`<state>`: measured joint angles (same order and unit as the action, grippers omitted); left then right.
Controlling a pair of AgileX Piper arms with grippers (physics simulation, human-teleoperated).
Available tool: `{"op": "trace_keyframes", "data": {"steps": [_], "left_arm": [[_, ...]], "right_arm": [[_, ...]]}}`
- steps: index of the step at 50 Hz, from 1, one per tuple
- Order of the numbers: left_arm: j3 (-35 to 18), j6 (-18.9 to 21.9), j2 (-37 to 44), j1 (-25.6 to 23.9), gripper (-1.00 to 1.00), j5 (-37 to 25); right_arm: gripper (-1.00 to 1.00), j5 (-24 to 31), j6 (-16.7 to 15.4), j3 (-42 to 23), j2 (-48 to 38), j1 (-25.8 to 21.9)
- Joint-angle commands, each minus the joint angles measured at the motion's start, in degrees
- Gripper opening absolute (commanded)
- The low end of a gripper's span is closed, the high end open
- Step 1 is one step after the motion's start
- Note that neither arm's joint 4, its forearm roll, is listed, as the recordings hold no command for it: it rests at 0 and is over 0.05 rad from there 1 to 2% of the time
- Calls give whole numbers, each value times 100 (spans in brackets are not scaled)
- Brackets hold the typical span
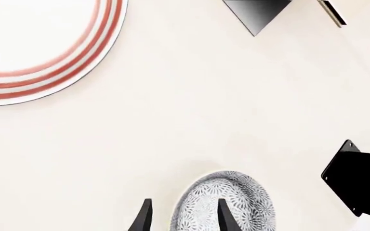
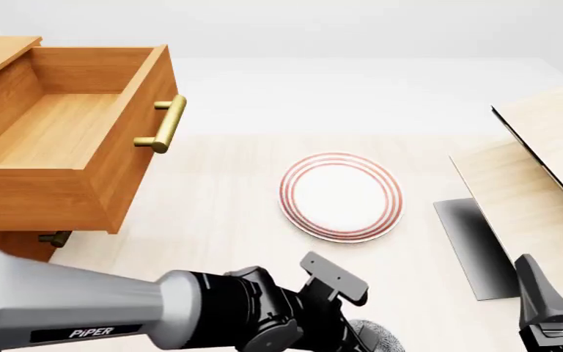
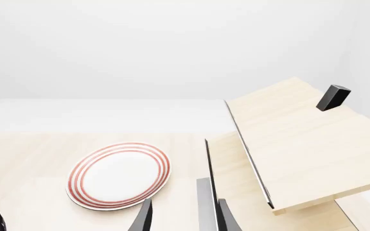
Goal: Open the top drawer of the cabinet and put the bowl in it.
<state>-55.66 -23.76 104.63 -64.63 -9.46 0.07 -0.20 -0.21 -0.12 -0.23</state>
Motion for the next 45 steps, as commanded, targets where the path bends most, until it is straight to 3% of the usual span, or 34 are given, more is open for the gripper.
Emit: {"op": "trace_keyframes", "data": {"steps": [1, 45], "left_arm": [[80, -122, 156, 135, 100, 45], [23, -197, 355, 74, 100, -34]], "right_arm": [[100, -5, 3, 3, -3, 4], [100, -5, 2, 3, -3, 5]]}}
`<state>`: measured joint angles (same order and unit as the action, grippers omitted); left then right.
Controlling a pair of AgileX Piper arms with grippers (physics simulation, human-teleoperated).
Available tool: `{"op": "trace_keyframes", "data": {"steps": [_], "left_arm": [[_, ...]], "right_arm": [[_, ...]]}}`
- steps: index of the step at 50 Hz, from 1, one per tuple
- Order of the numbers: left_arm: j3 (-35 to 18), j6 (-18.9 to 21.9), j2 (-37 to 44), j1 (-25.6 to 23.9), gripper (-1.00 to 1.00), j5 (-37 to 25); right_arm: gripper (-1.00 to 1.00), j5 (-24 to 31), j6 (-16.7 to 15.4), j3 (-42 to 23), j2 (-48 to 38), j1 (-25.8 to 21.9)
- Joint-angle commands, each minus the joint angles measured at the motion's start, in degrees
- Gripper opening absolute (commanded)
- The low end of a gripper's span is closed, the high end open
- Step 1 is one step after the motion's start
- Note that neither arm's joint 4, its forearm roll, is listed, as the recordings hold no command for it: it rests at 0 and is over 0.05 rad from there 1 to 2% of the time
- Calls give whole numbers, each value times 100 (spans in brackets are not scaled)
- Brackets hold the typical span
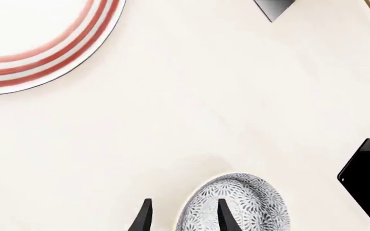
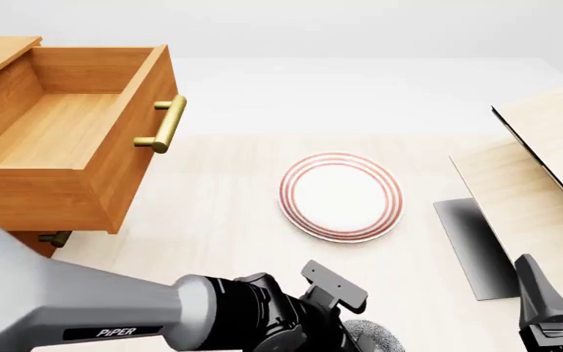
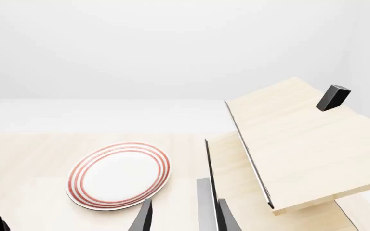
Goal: Open the top drawer of the cabinet and put the bowl in it.
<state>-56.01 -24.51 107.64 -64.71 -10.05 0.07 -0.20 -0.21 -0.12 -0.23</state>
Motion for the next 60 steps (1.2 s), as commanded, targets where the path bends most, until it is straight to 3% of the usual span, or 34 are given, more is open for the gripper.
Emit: {"op": "trace_keyframes", "data": {"steps": [1, 2, 3, 19, 27, 28, 35, 38, 39, 41, 47, 57, 60], "left_arm": [[45, -175, 59, 21, 100, 37], [59, -156, 51, 42, 100, 41], [102, -80, 6, 139, -100, 47], [161, 327, -380, 306, -100, 60], [405, 1169, -1203, 825, -100, 72], [521, 1540, -1537, 1016, -100, 98], [679, 2110, -2293, 1362, -100, 16], [927, 2739, -3050, 1744, -100, 34], [929, 2739, -3052, 1745, -100, 33], [1092, 3109, -3353, 2038, -100, -5], [1052, 3590, -4063, 2214, -100, -157], [764, 3858, -4969, 2612, -100, -520], [413, 3650, -4904, 2474, -100, -647]], "right_arm": [[100, -6, 2, 3, -3, 6], [100, -6, 2, 3, -3, 5], [100, -5, 2, 3, -3, 5], [100, -5, 1, 3, -3, 5], [100, -6, 1, 3, -3, 4], [100, -4, 2, 3, -4, 5], [100, -6, 2, 3, -3, 5], [100, -6, 1, 3, -3, 4], [100, -6, 1, 3, -3, 4], [100, -6, 3, 3, -3, 5], [100, -5, 2, 3, -3, 5], [100, -5, 2, 3, -3, 5], [100, -6, 2, 3, -3, 4]]}}
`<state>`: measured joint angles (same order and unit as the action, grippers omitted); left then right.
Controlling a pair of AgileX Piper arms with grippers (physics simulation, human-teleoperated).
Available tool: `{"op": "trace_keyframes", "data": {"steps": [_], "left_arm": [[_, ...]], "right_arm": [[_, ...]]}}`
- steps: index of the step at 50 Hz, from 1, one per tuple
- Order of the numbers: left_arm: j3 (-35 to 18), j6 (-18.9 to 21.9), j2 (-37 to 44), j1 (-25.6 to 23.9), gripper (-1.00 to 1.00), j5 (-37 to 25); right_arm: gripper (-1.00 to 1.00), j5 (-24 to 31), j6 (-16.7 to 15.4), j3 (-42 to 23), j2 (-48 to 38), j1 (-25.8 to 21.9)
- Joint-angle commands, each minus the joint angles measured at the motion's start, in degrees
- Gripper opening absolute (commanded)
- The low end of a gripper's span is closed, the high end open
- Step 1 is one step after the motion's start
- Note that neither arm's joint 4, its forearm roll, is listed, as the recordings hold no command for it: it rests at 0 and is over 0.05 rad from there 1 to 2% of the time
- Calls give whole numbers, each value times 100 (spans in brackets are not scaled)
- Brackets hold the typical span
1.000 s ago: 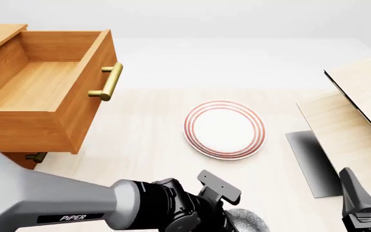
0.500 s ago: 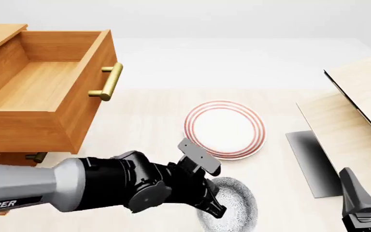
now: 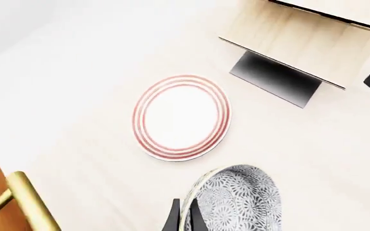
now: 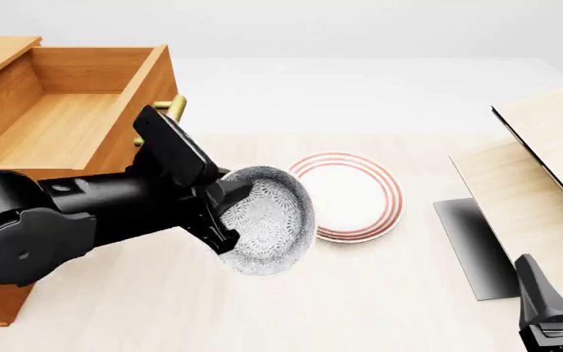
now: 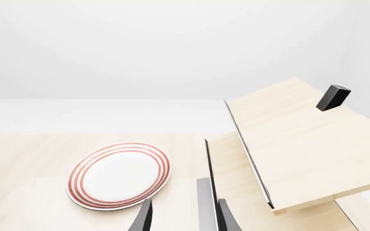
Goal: Open the top drawer of the cabinet and put the bowl in it.
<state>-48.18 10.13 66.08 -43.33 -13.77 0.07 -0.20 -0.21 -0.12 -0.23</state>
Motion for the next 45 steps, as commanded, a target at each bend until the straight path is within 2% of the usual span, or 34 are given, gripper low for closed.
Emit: {"op": "trace_keyframes", "data": {"steps": [1, 2, 4, 5, 7, 8, 9, 10, 11, 15, 16, 18, 20, 21, 23, 25, 26, 28, 33, 38, 39, 41, 44, 45], "left_arm": [[-373, 186, -747, 336, -100, -277], [-560, -54, -590, 112, -100, -281], [-531, 137, -878, 394, -100, -301], [-690, -45, -747, 319, -100, -360], [-736, -52, -861, 591, -100, -454], [-824, -200, -928, 789, -100, -549], [-897, -210, -914, 763, -100, -559], [-893, -13, -1067, 922, -100, -564], [-892, -13, -1068, 922, -100, -564], [-1157, -154, -1149, 1209, -100, -757], [-1307, -316, -1065, 1186, -100, -815], [-1337, -166, -1236, 1450, -100, -808], [-1514, -393, -1145, 1490, -100, -928], [-1566, -301, -1201, 1631, -100, -966], [-1744, -507, -1110, 1664, -100, -1059], [-1793, -526, -1074, 1677, -100, -1085], [-1785, -372, -1167, 1775, -100, -1060], [-1964, -517, -1116, 1932, -100, -1205], [-2429, -561, -1077, 2351, -100, -1528], [-2639, -564, -988, 2826, -100, -1632], [-2728, -943, -793, 2881, -100, -1685], [-2731, -893, -702, 3002, -100, -1595], [-2764, -1029, -623, 3118, -100, -1600], [-2814, -1219, -507, 3206, -100, -1624]], "right_arm": [[100, -6, 2, 3, -3, 4], [100, -5, 3, 3, -3, 5], [100, -5, 3, 3, -3, 6], [100, -6, 2, 3, -3, 4], [100, -6, 3, 3, -3, 5], [100, -6, 3, 3, -3, 6], [100, -6, 2, 3, -3, 4], [100, -5, 2, 3, -3, 4], [100, -5, 2, 3, -3, 4], [100, -5, 3, 3, -3, 4], [100, -5, 3, 3, -3, 4], [100, -5, 2, 3, -3, 5], [100, -5, 3, 3, -3, 5], [100, -6, 2, 3, -3, 5], [100, -6, 4, 3, -3, 5], [100, -6, 1, 3, -3, 4], [100, -5, 3, 3, -3, 4], [100, -5, 3, 3, -3, 4], [100, -6, 2, 3, -3, 4], [100, -6, 3, 3, -3, 5], [100, -7, 2, 3, -3, 5], [100, -6, 1, 3, -3, 6], [100, -6, 2, 3, -3, 5], [100, -6, 2, 3, -3, 5]]}}
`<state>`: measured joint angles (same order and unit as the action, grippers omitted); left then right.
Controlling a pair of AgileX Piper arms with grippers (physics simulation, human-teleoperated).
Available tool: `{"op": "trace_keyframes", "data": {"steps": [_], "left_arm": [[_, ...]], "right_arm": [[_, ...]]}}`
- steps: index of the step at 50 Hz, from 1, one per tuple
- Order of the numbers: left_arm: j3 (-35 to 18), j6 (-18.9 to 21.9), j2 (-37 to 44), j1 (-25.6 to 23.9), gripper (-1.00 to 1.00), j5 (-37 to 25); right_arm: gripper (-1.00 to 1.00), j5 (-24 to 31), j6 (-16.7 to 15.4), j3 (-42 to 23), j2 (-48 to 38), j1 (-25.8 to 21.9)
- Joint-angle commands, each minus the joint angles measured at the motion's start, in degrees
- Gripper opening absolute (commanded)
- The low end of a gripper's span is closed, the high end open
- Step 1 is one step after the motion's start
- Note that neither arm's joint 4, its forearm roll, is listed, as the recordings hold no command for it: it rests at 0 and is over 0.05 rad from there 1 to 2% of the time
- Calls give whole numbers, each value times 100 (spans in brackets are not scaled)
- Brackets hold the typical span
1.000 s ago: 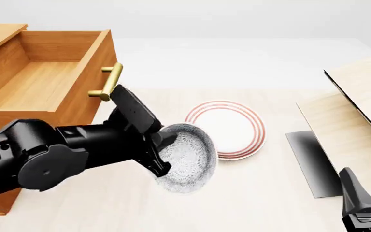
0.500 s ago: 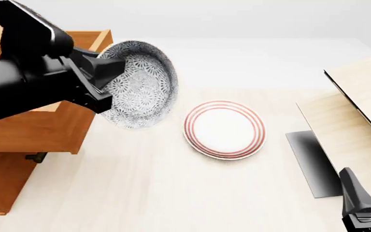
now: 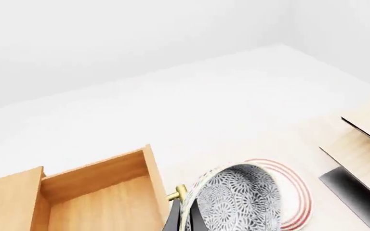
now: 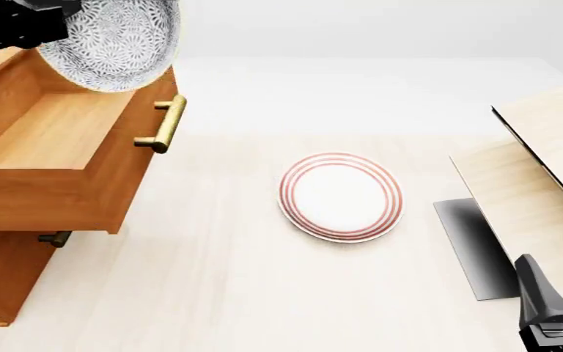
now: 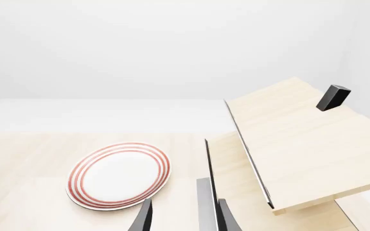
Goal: Open the top drawer of the cabinet and put the bowl in it.
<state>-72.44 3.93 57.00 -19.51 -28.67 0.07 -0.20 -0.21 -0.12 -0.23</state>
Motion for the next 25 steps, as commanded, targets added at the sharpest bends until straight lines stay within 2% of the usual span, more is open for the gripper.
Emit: {"op": "trace_keyframes", "data": {"steps": [1, 5, 11, 14, 16, 18, 21, 22, 25], "left_arm": [[-395, -591, 411, 921, -100, -121], [-543, -1056, 732, 1151, -100, -195], [-759, -1235, 1035, 1319, -100, -215], [-836, -1577, 1252, 1427, -100, -281], [-800, -1647, 1328, 1599, -100, -256], [-764, -1832, 1426, 1523, -100, -217], [-687, -1900, 1477, 1734, -100, -186], [-673, -1980, 1643, 1939, -100, -186], [-563, -2148, 1761, 2018, -100, -113]], "right_arm": [[100, -5, 3, 3, -3, 5], [100, -5, 3, 3, -3, 5], [100, -6, 4, 3, -3, 4], [100, -5, 4, 3, -3, 5], [100, -6, 2, 3, -3, 5], [100, -6, 4, 3, -3, 5], [100, -6, 2, 3, -3, 5], [100, -5, 1, 3, -3, 4], [100, -5, 3, 3, -3, 4]]}}
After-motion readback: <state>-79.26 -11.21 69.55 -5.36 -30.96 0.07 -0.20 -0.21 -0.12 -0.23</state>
